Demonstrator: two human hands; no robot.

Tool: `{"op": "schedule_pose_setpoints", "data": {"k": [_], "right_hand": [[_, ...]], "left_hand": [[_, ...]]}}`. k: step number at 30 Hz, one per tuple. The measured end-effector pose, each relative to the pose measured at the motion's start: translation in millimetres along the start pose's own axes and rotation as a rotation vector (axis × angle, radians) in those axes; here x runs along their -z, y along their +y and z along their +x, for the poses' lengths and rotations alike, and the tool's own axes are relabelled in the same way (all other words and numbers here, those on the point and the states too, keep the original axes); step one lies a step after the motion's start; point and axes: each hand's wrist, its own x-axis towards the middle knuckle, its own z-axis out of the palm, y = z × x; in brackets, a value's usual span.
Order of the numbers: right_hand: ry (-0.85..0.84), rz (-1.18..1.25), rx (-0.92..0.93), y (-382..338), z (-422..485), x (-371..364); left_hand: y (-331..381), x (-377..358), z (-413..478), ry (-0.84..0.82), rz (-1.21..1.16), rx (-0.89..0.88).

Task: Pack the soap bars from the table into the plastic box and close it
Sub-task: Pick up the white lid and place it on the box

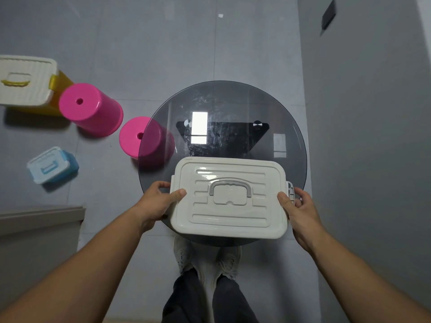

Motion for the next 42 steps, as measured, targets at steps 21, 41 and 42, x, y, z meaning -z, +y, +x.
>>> {"op": "schedule_pose_setpoints", "data": {"k": [21, 41, 42], "right_hand": [[0.175, -0.118, 0.024, -11.1, -12.1, -18.2], [0.257, -0.214, 0.039, -9.3, -19.2, -31.0], [0.260, -0.225, 0.042, -8.9, -19.1, -31.8]], "left_hand": [[1.5, -8.9, -0.8, 0.157, 0.076, -0.120], [3.0, -19.7, -7.4, 0.305, 0.257, -0.119], [3.9, -20.2, -7.9, 0.310, 0.256, -0.115]]}}
